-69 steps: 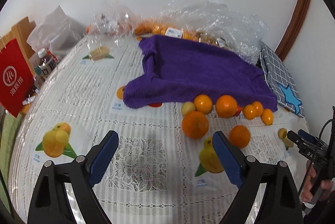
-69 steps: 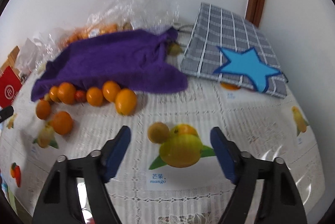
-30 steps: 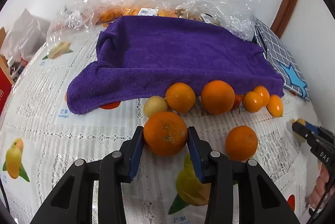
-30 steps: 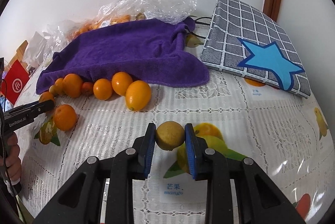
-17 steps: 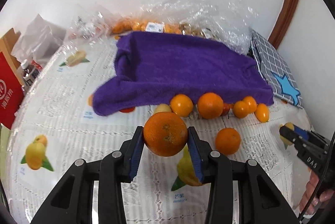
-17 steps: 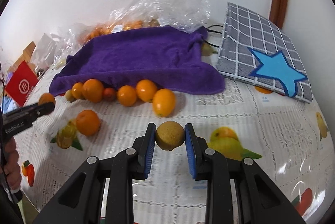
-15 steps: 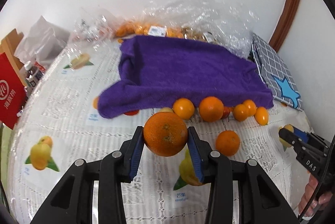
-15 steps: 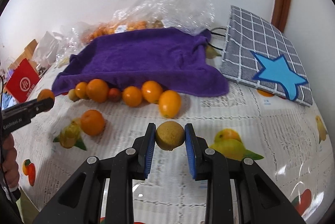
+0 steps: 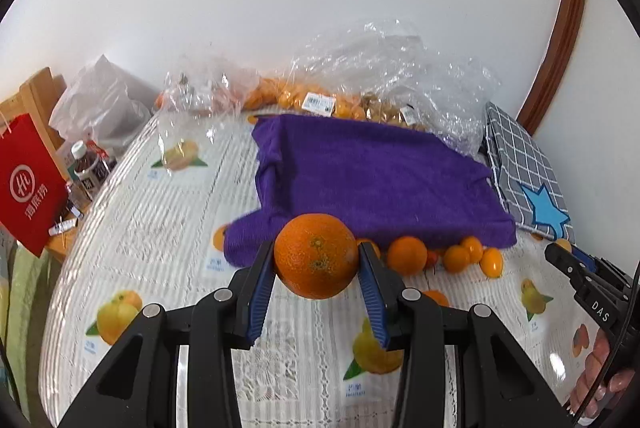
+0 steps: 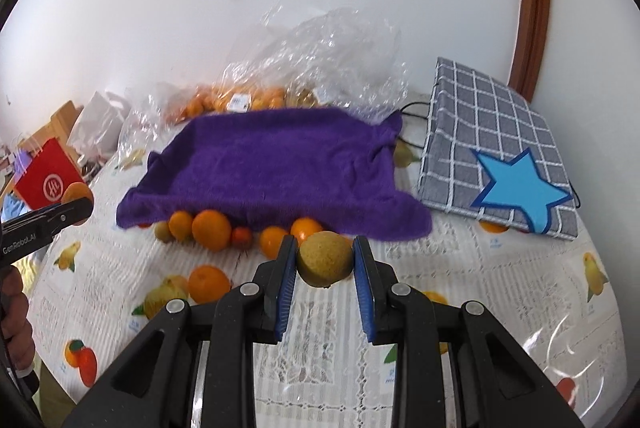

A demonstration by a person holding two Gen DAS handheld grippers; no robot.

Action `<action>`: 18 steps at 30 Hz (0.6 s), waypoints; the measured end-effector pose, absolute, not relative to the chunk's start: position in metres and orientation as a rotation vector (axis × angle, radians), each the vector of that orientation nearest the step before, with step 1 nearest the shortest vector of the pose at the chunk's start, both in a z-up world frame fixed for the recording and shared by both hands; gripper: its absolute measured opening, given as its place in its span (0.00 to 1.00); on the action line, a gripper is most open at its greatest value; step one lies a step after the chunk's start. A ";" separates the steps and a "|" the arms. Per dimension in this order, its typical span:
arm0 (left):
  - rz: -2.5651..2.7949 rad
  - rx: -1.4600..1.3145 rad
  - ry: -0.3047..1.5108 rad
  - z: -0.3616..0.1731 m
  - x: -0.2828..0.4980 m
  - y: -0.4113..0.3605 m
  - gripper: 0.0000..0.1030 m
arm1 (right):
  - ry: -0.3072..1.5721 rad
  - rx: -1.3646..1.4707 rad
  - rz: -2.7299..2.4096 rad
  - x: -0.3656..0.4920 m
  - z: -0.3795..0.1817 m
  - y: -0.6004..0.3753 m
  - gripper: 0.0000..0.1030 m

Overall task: Organize fruits
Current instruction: 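Carry the small fruit in the right gripper while the left carries the orange over the purple towel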

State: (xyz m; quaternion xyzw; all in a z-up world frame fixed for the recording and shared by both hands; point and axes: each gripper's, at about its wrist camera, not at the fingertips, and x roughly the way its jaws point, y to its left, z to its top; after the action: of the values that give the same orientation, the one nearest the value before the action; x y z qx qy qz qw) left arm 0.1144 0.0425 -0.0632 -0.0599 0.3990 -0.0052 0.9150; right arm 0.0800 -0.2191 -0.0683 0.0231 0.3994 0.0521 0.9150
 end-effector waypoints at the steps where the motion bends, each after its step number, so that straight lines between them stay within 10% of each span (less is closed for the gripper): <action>1: -0.012 -0.124 0.819 -0.062 0.116 0.043 0.38 | 0.818 0.048 0.103 0.082 -0.066 -0.220 0.27; 18: -0.050 -0.148 0.793 -0.045 0.184 0.046 0.38 | 0.742 0.029 0.069 0.138 -0.031 -0.223 0.27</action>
State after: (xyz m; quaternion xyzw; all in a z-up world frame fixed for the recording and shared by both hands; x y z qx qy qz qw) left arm 0.1837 0.0463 -0.0449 -0.0721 0.3857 -0.0242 0.9195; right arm 0.1384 -0.2227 -0.0305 0.0144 0.3623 0.0336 0.9313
